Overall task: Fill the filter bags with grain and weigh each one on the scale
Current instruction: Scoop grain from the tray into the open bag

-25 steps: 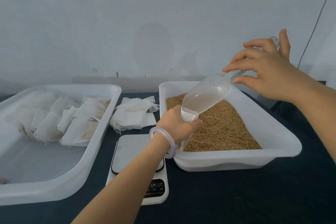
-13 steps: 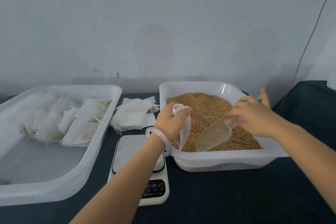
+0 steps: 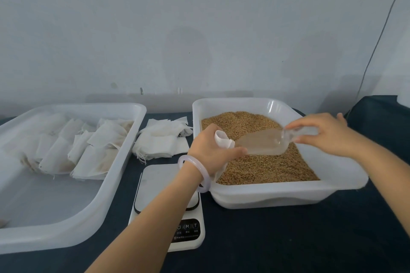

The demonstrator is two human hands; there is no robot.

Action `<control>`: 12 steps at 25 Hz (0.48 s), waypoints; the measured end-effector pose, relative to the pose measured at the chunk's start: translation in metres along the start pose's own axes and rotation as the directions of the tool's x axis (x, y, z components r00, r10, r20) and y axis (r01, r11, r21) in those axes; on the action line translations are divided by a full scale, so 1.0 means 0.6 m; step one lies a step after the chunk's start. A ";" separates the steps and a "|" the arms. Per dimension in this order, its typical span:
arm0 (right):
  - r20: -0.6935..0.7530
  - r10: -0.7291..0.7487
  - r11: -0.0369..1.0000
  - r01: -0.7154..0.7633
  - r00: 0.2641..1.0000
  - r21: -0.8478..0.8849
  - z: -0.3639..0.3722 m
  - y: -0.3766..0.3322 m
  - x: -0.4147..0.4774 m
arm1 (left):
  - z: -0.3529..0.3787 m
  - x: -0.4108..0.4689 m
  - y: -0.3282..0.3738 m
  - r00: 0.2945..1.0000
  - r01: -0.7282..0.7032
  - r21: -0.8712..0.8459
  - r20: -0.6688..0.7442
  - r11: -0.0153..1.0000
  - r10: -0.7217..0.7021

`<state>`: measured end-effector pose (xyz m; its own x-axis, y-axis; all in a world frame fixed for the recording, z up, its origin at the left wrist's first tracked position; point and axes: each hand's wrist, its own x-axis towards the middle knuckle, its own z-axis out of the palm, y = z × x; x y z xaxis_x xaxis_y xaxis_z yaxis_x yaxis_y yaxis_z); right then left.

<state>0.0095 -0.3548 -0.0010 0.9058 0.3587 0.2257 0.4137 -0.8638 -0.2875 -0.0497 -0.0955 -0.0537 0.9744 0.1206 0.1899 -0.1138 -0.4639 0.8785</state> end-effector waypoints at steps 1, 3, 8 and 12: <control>-0.013 -0.024 0.997 0.025 1.000 0.067 -0.016 -0.005 0.000 | 0.000 0.001 0.000 1.000 -0.001 0.039 0.008 0.999 0.000; -0.038 -0.077 0.976 0.083 0.996 0.203 -0.048 -0.023 0.002 | 0.001 0.001 0.000 1.000 -0.008 0.110 0.016 0.994 0.007; -0.149 -0.176 0.983 0.167 0.973 -0.074 -0.084 -0.064 0.015 | -0.002 0.000 0.003 0.999 -0.014 0.152 0.033 0.988 0.009; -0.302 -0.340 0.931 0.273 0.891 -0.244 -0.084 -0.095 0.009 | -0.002 -0.001 0.004 0.999 -0.016 0.115 0.037 0.993 0.012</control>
<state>-0.0141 -0.3215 0.0637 0.6381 0.5067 0.5797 0.6099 -0.7922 0.0210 -0.0510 -0.0954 -0.0511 0.9795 0.0826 0.1838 -0.1062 -0.5638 0.8191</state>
